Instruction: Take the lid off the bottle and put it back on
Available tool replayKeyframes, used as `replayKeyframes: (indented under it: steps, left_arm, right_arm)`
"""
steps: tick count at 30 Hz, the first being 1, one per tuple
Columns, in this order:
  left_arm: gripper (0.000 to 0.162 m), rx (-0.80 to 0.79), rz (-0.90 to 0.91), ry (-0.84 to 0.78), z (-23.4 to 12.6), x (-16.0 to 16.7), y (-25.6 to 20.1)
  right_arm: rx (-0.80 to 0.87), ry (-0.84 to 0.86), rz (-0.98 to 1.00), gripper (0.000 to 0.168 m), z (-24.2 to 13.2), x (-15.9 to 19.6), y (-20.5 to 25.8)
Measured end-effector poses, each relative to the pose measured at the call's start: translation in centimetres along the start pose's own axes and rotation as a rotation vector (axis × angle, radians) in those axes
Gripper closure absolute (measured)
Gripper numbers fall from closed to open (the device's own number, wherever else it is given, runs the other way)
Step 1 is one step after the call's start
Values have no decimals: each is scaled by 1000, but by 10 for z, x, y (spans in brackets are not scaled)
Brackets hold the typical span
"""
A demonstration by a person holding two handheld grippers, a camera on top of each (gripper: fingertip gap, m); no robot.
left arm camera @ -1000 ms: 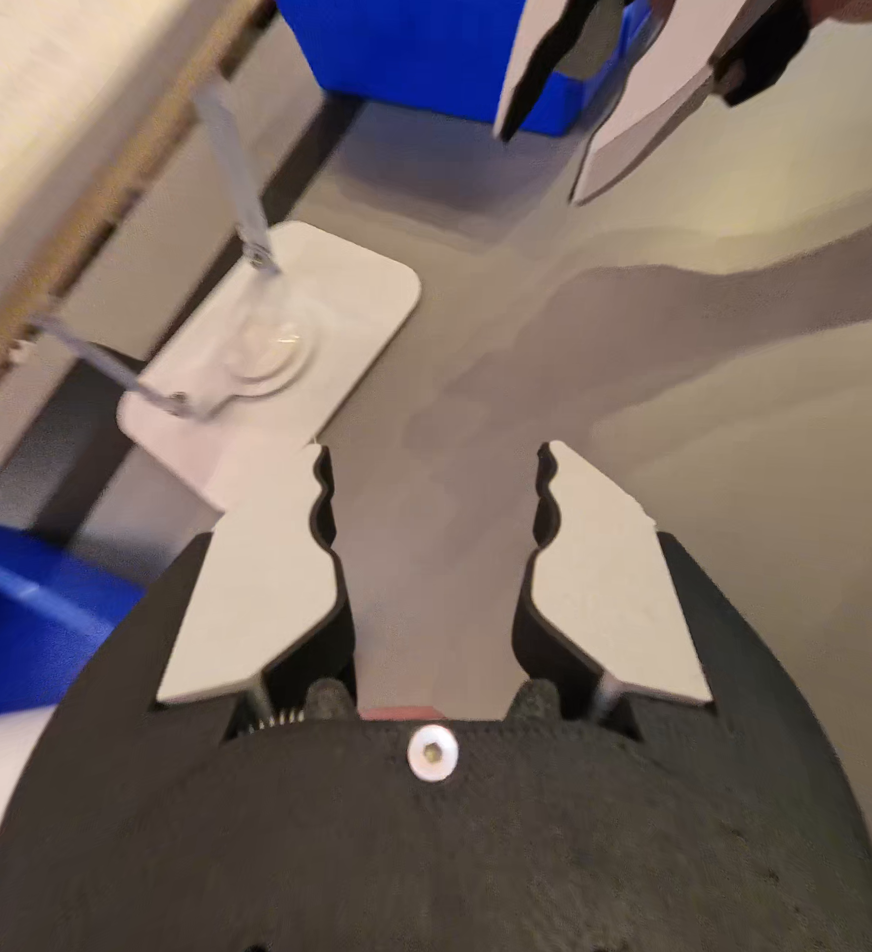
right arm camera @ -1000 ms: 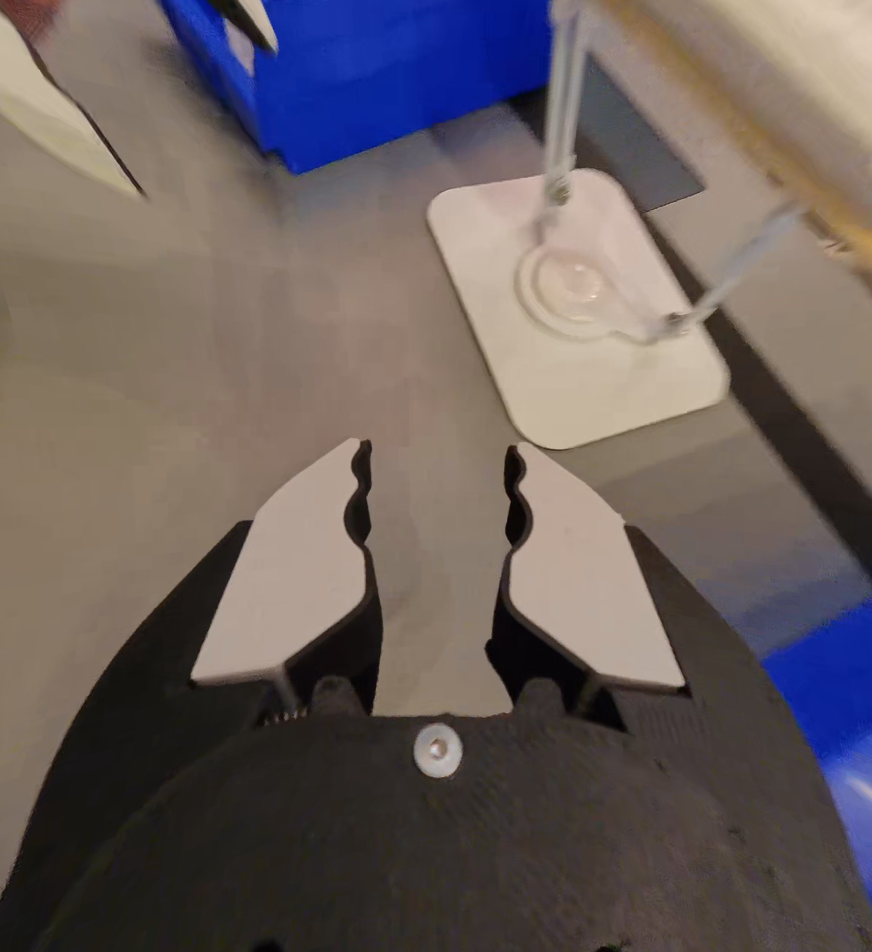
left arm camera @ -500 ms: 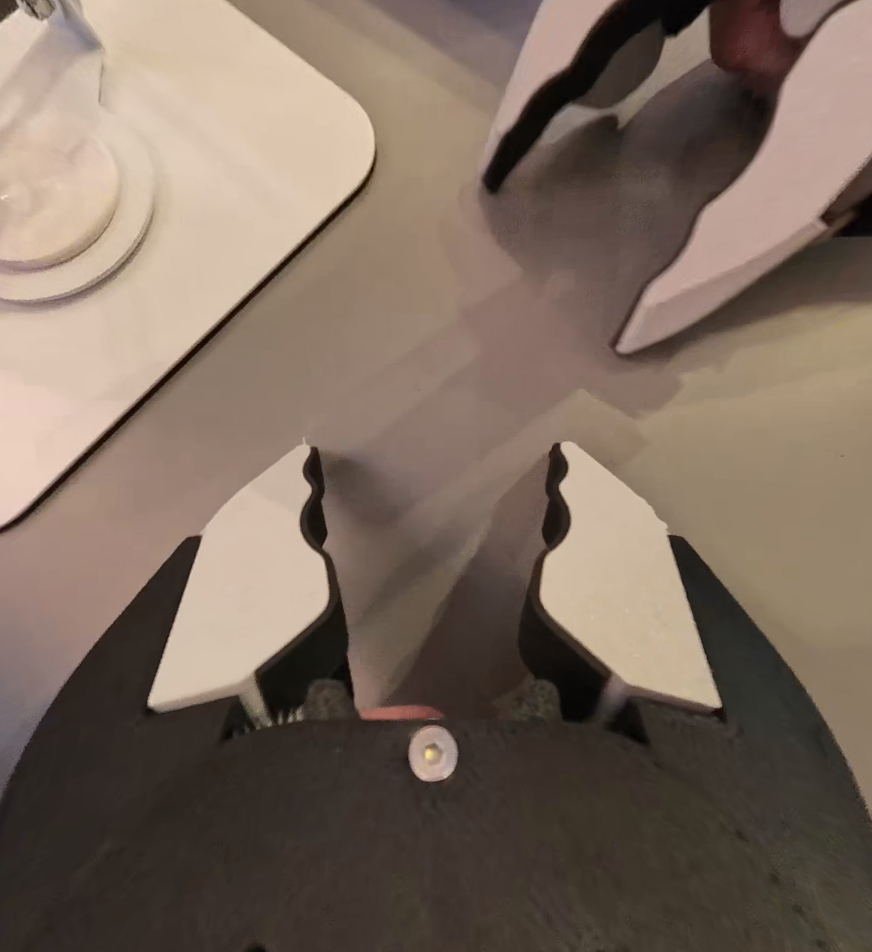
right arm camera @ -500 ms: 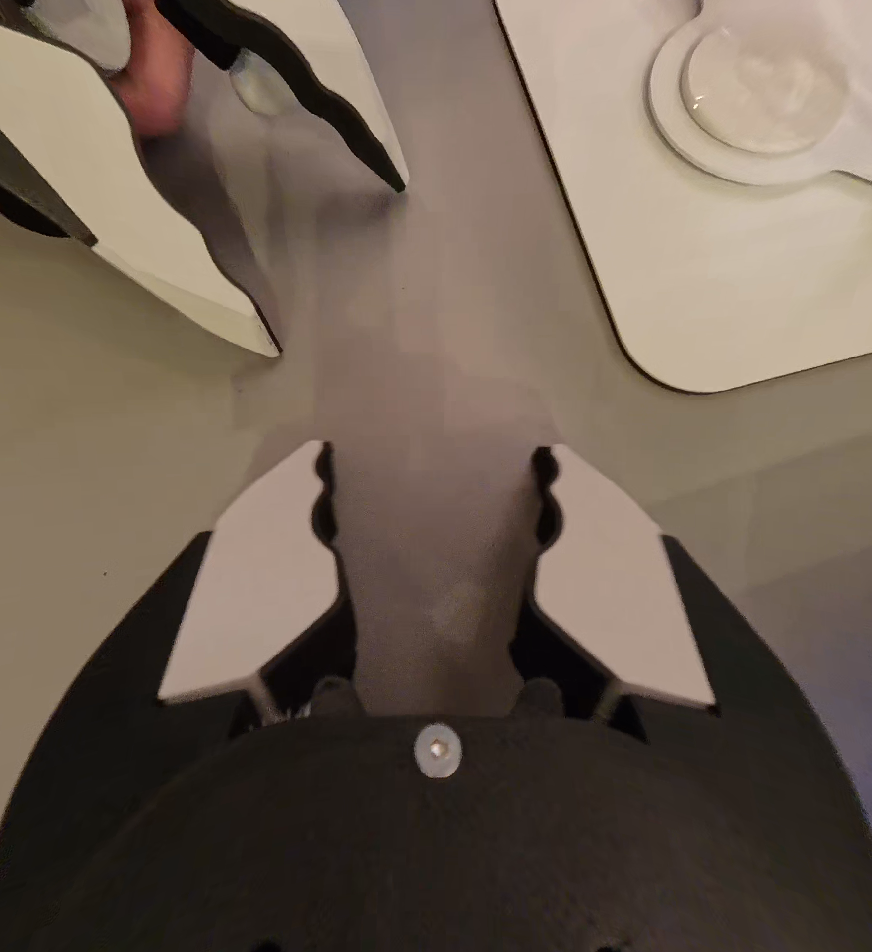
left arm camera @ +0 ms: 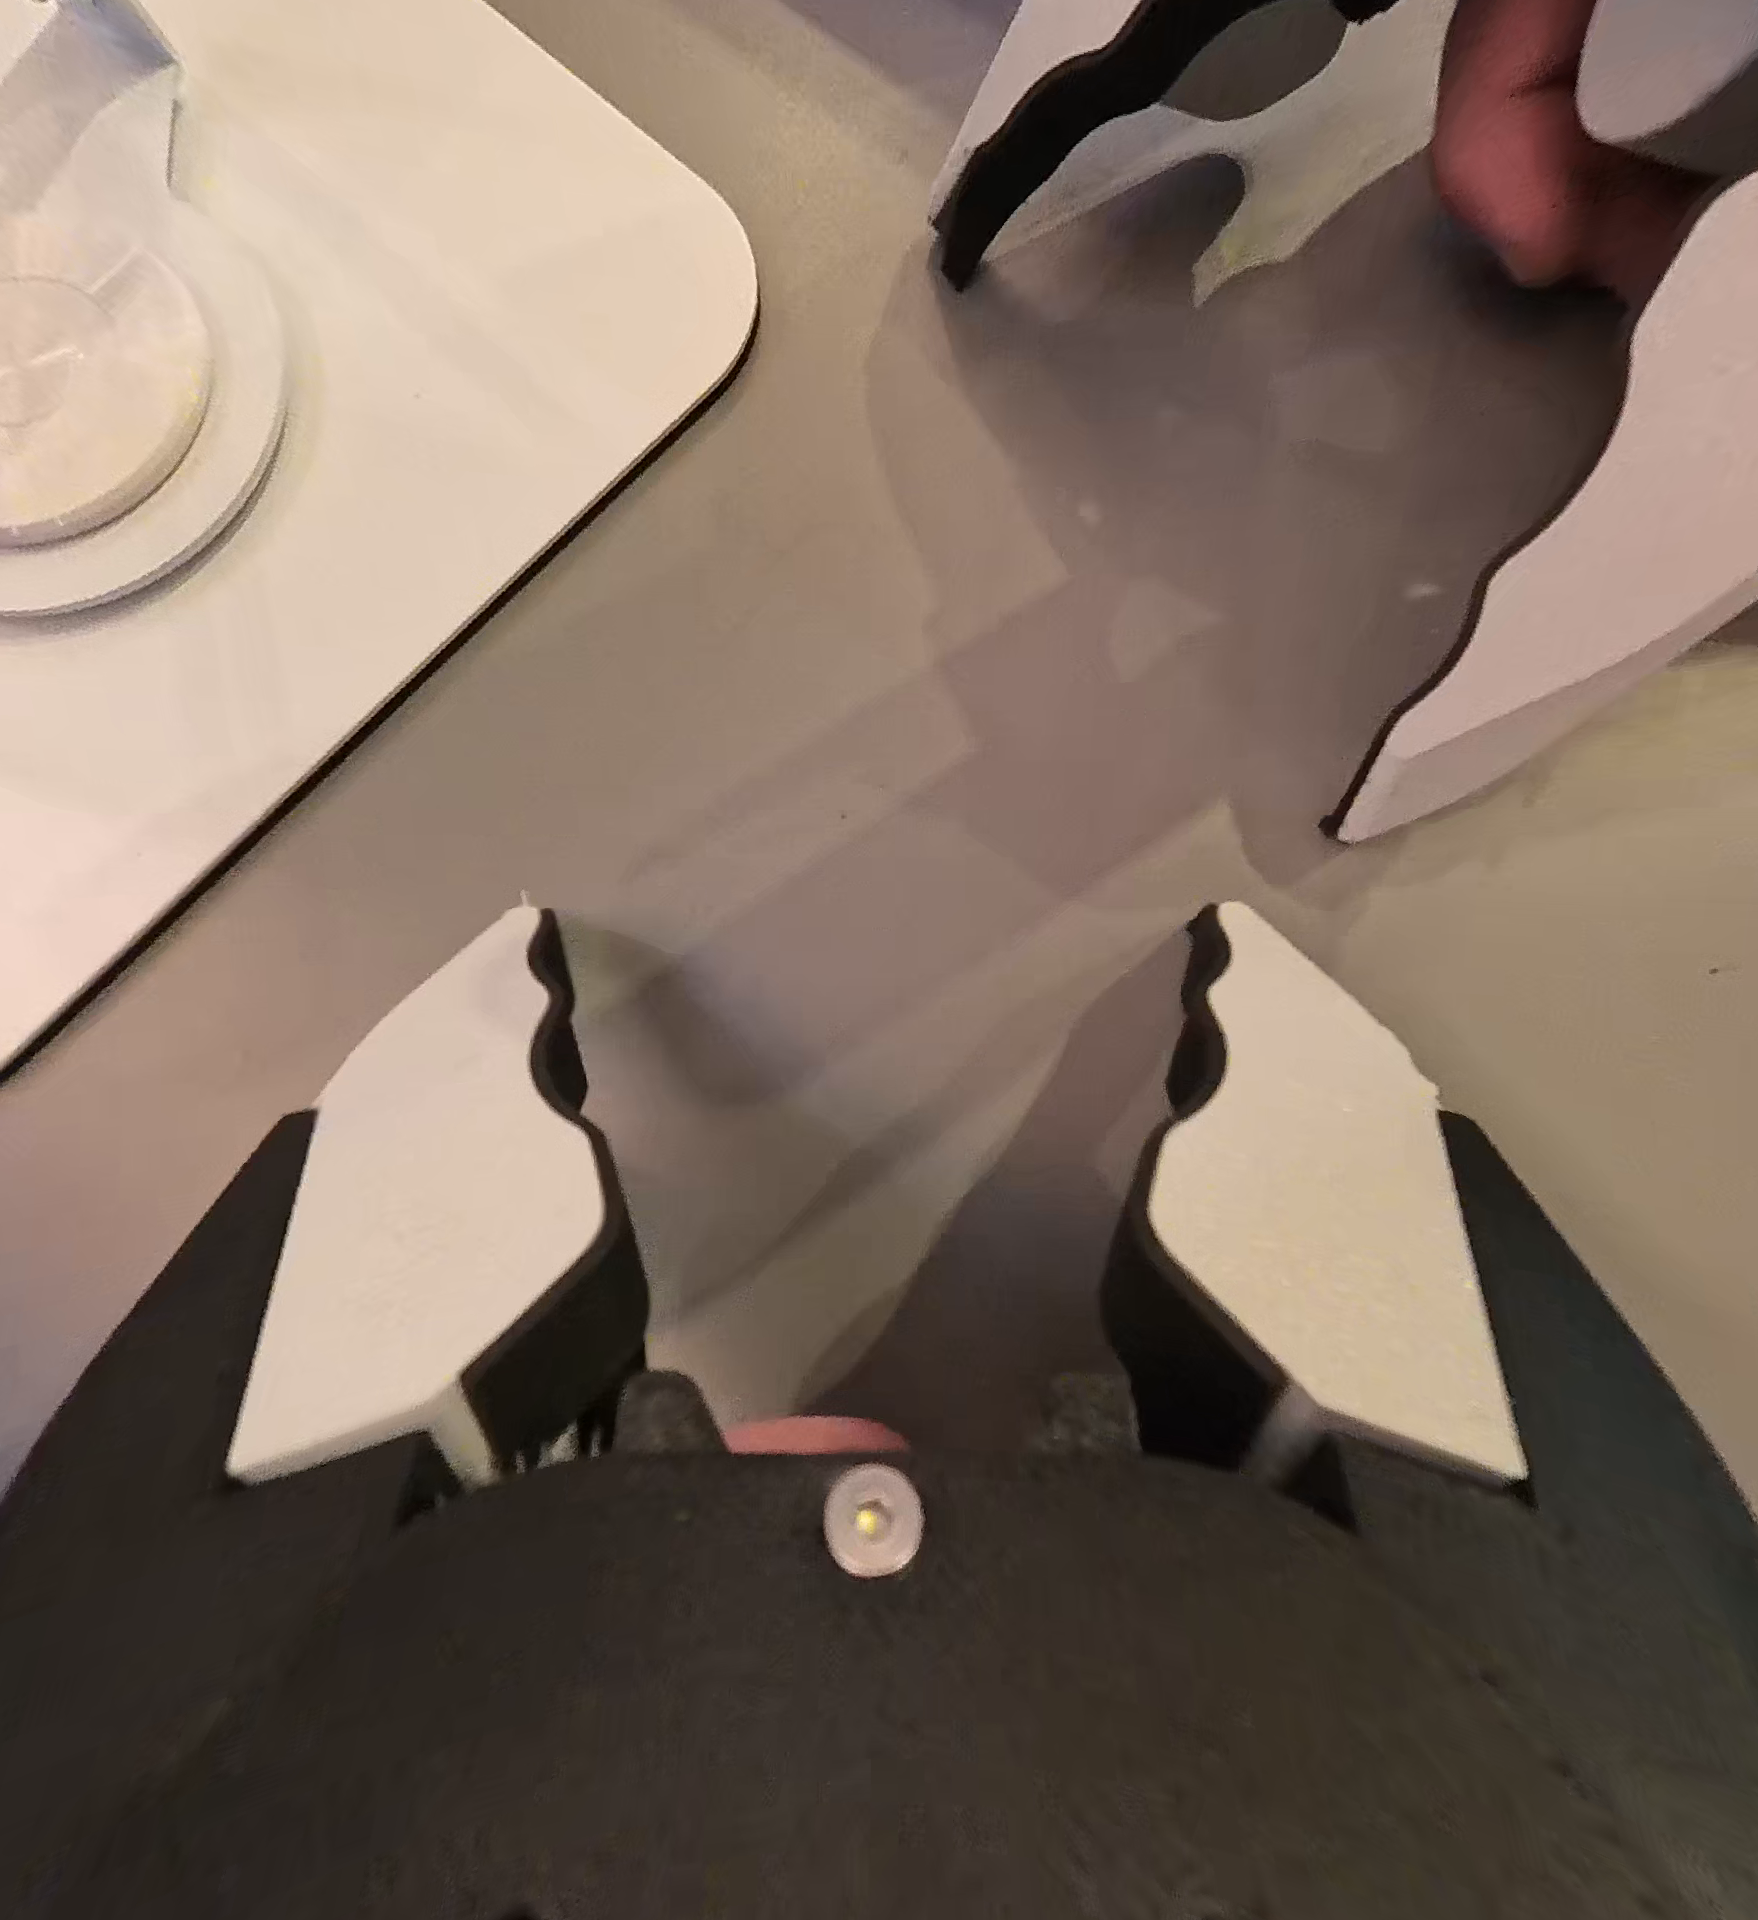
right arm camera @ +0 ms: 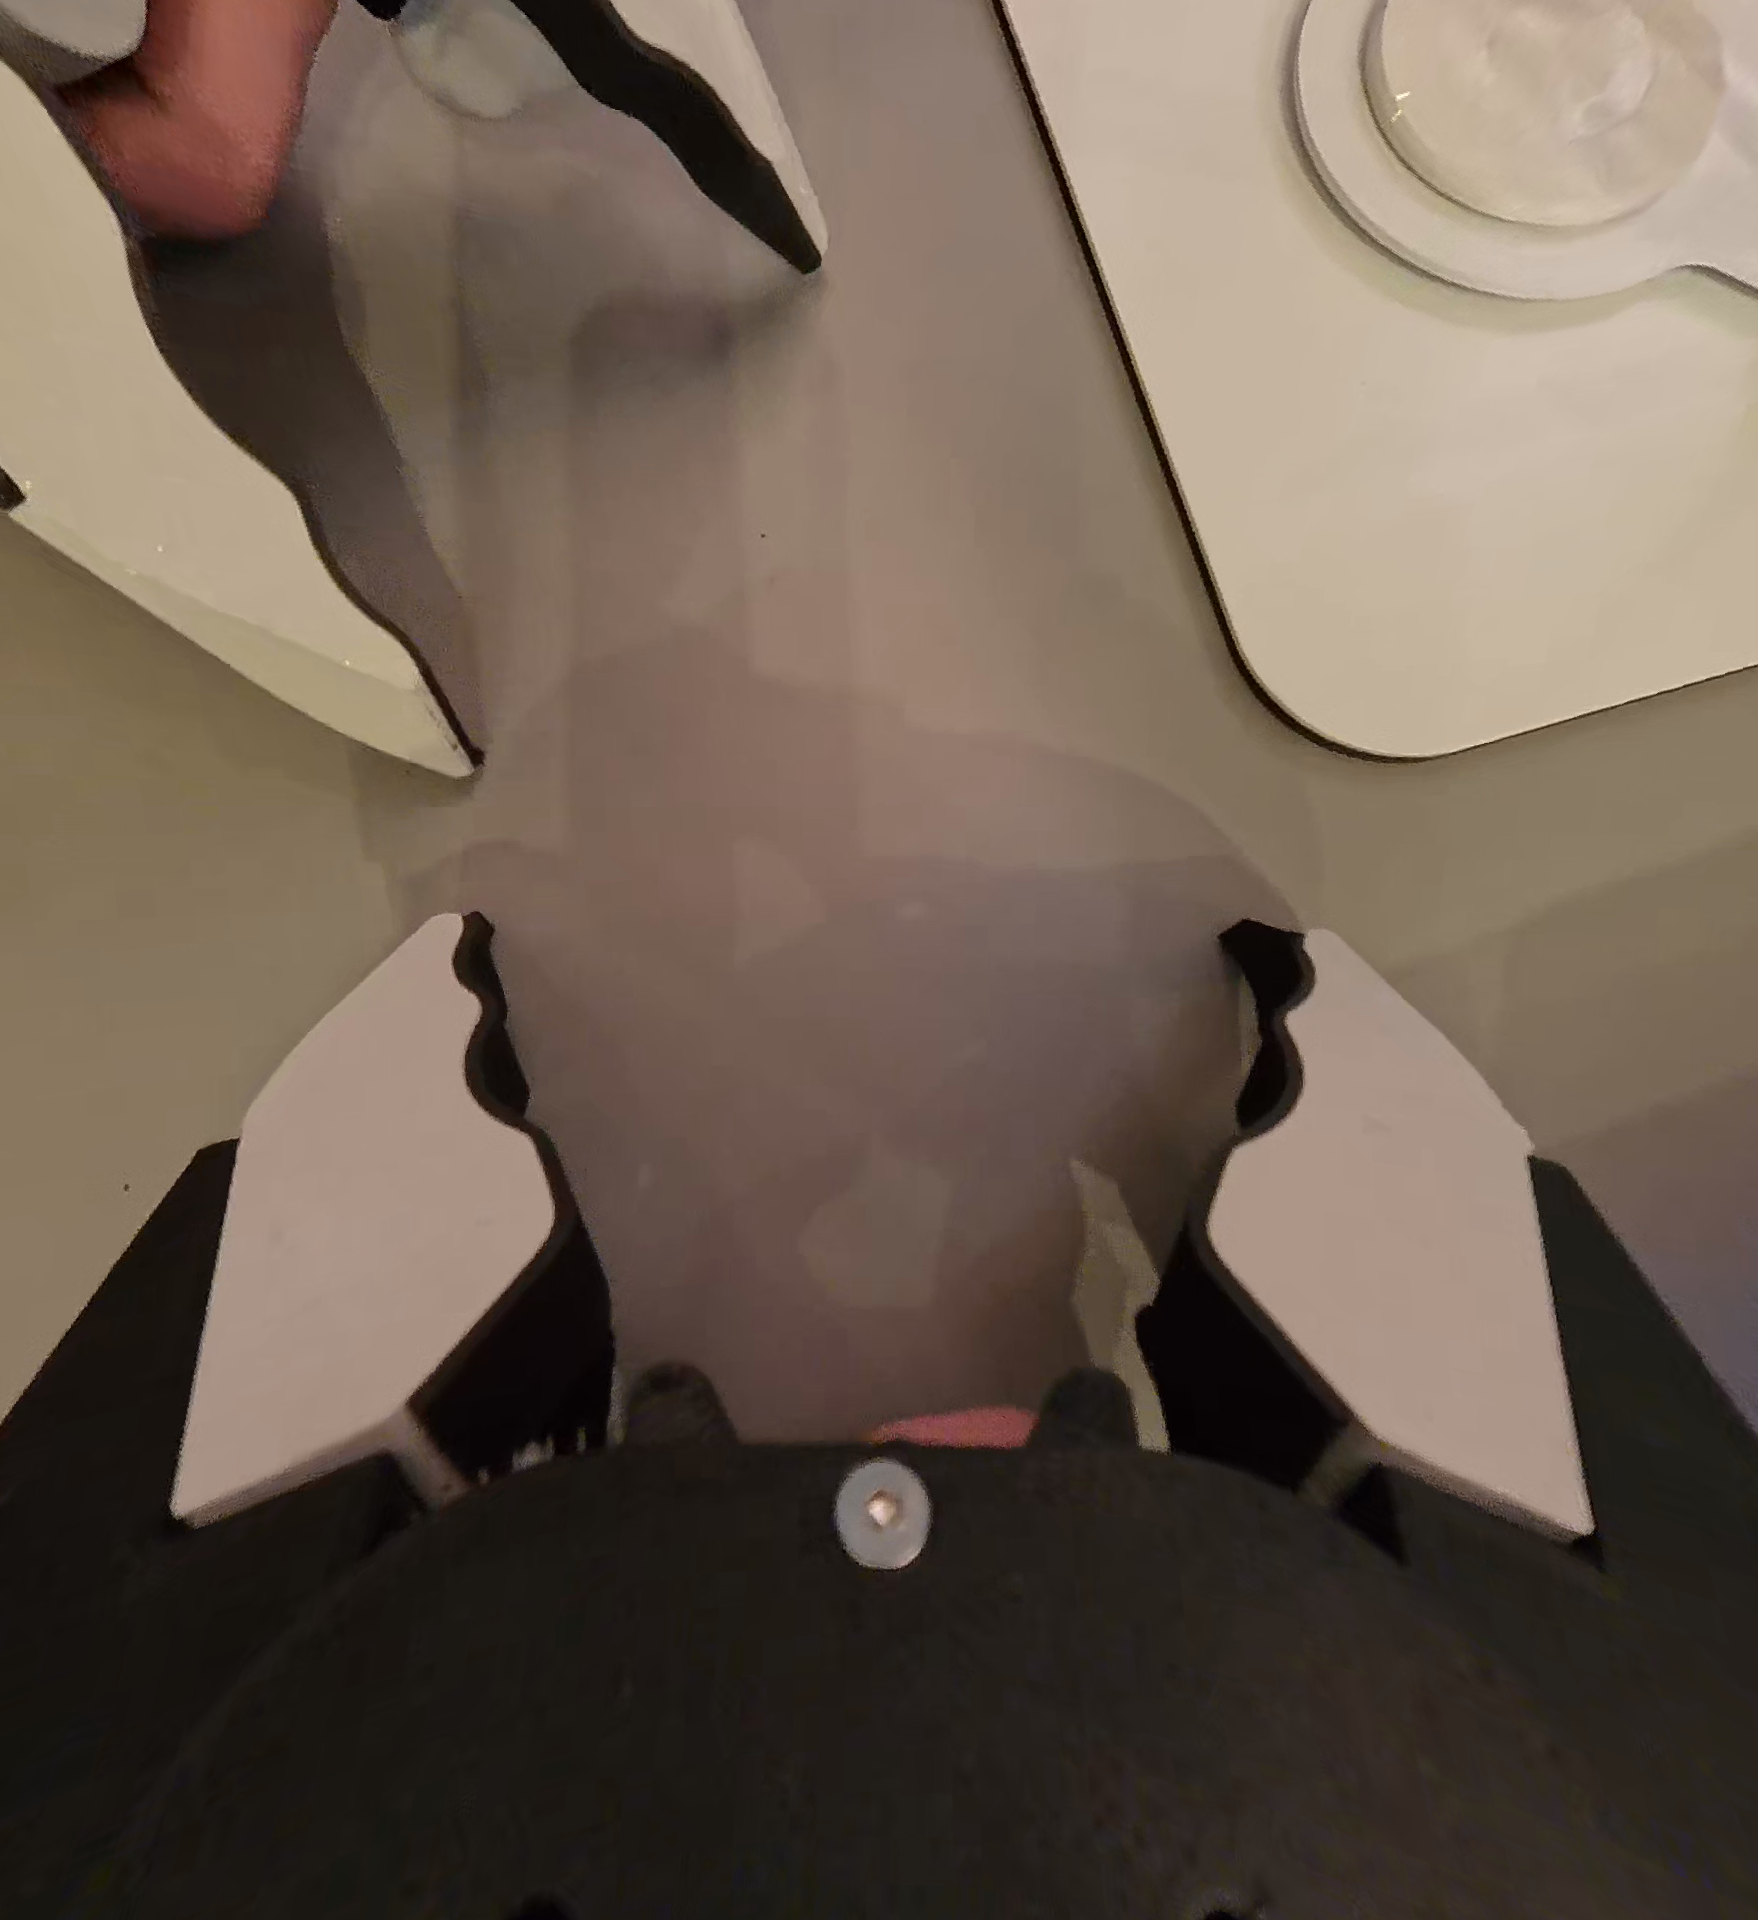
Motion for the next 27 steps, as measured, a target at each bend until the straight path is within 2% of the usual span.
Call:
replayKeyframes:
  steps: [3,5,11,15,19,27]
  left_arm:
    - [48,-1,-2,4,2,-2,0]
    - [47,-2,-2,4,3,-2,0]
    - [47,-3,-3,3,3,-2,0]
    - [47,-4,-4,2,3,-2,0]
    - [47,-5,-5,1,3,-2,0]
    - [49,-9,-9,-2,3,-2,0]
  right_arm:
    - [5,8,5,34,-1,0,0]
    - [38,40,36,22,1,1,-1]
    - [46,35,40,24,1,0,-2]
    - [45,23,37,28,0,0,-2]
    - [36,-13,21,48,-2,-1,-1]
    - [72,-43,-14,49,-3,-2,-2]
Point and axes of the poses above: each gripper's, where its closed fingertips meet, z out along the fingers, x out of its underside, y = z × x across the jaws, the point moved 9 cm from there along -z, back along the fingers, and after that the axes turned 8 degrees about -y, right-handed, at the moved point
